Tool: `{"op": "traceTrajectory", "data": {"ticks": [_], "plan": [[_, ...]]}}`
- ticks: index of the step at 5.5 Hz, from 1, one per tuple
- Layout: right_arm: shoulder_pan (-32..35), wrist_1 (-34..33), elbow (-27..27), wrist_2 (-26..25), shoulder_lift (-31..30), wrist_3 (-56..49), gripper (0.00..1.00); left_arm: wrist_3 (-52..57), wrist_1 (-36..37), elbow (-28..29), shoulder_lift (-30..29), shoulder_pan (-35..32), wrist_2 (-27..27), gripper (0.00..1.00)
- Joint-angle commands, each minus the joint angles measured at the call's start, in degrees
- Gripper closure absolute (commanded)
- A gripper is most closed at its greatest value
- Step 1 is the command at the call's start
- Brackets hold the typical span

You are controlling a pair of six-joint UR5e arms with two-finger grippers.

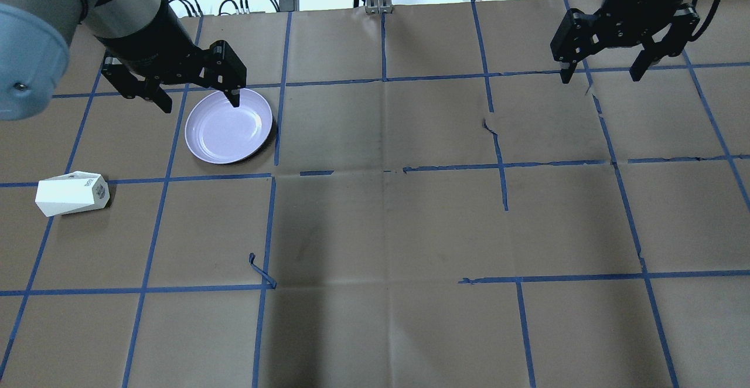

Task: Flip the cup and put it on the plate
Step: 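Move the left gripper away from the plate toward the white mug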

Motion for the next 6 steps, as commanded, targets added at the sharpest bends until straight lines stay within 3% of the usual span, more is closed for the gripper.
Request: {"op": "traceTrajectory", "data": {"ticks": [1, 6], "plan": [[0.0, 0.0, 0.0, 0.0, 0.0, 0.0, 0.00, 1.3, 0.3, -0.1, 0.3, 0.5, 0.1, 0.01], [0.0, 0.0, 0.0, 0.0, 0.0, 0.0, 0.00, 13.3, -7.3, 0.0, 3.6, 16.7, -0.4, 0.01]]}}
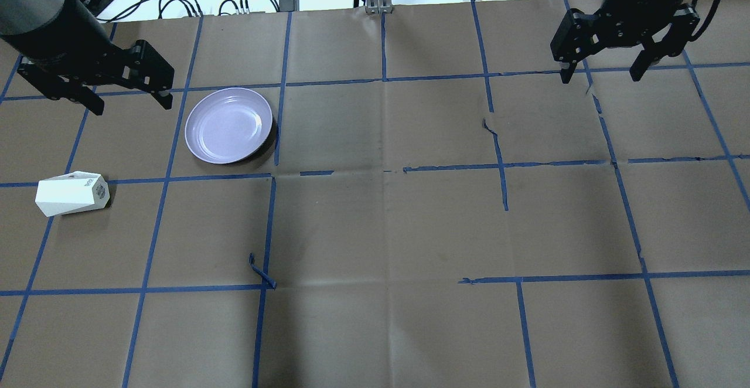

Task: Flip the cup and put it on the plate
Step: 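Move the left gripper away from the plate toward the white mug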

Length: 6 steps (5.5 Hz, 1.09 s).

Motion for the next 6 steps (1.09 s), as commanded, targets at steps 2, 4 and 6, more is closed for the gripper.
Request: {"op": "traceTrajectory", "data": {"ticks": [2, 4, 6], "plan": [[0.0, 0.0, 0.0, 0.0, 0.0, 0.0, 0.00, 23.6, -2.0, 0.4, -0.2, 16.5, -0.8, 0.01], [0.0, 0.0, 0.0, 0.0, 0.0, 0.0, 0.00, 34.2, -1.5, 2.0, -3.9, 26.4, -7.2, 0.01], [0.0, 0.0, 0.0, 0.0, 0.0, 0.0, 0.00, 50.6, -1.1, 2.5, -13.7, 38.2, -15.8, 0.01]]}}
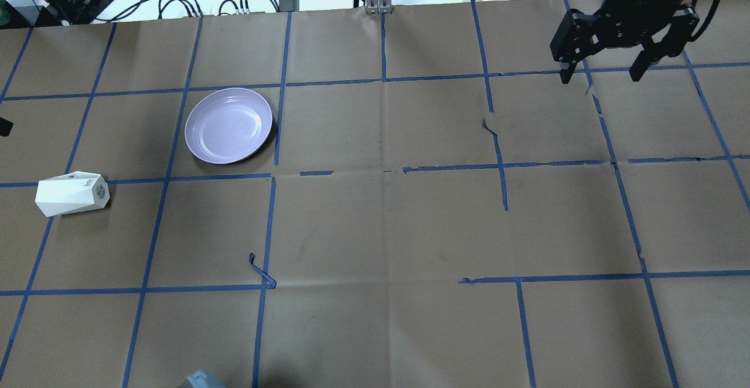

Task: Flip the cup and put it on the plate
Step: 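Move the left gripper away from the plate toward the white mug, then lower the left gripper onto the lying white mug and grasp it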

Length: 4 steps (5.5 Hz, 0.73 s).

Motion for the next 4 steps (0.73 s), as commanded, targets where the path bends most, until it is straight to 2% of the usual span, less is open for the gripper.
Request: {"op": "traceTrajectory", "data": {"ticks": [1, 2, 3, 4], "plan": [[0.0, 0.0, 0.0, 0.0, 0.0, 0.0, 0.00, 11.6, 0.2, 2.0, -10.6, 8.8, -5.3, 0.01], [0.0, 0.0, 0.0, 0.0, 0.0, 0.0, 0.00, 14.3, 0.3, 4.8, -16.0, 10.6, -8.0, 0.01], [0.0, 0.0, 0.0, 0.0, 0.0, 0.0, 0.00, 14.4, 0.1, 7.8, -20.9, 11.0, -8.6, 0.01], [0.0, 0.0, 0.0, 0.0, 0.0, 0.0, 0.00, 14.5, 0.1, 8.3, -25.4, 10.9, -9.0, 0.01]]}}
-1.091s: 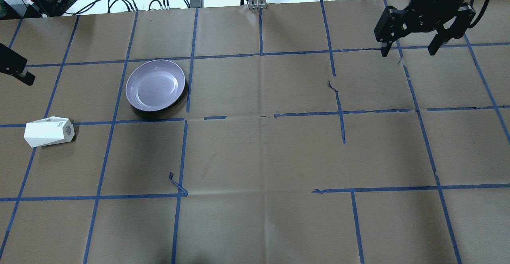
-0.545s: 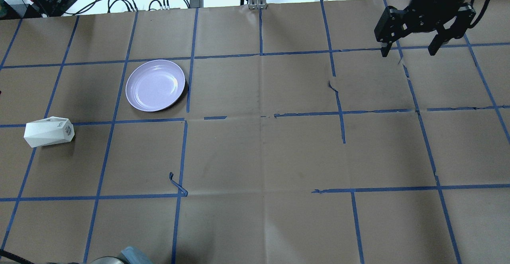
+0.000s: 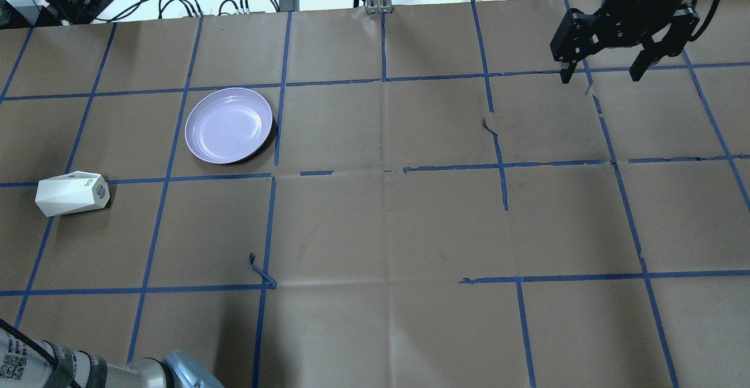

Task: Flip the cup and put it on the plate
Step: 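Lower the left gripper onto the lying white mug and grasp it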

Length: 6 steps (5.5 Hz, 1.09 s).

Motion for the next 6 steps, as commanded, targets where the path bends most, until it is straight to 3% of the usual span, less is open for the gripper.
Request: {"op": "traceTrajectory", "data": {"ticks": [1, 4, 6], "plan": [[0.0, 0.0, 0.0, 0.0, 0.0, 0.0, 0.00, 0.5, -0.4, 1.1, -5.9, 0.2, -0.7, 0.01], [0.0, 0.0, 0.0, 0.0, 0.0, 0.0, 0.00, 4.0, -1.1, 0.1, -10.4, 0.3, -0.7, 0.07], [0.0, 0.0, 0.0, 0.0, 0.0, 0.0, 0.00, 5.6, -7.9, 0.0, -10.4, 0.3, -2.4, 0.50]]}}
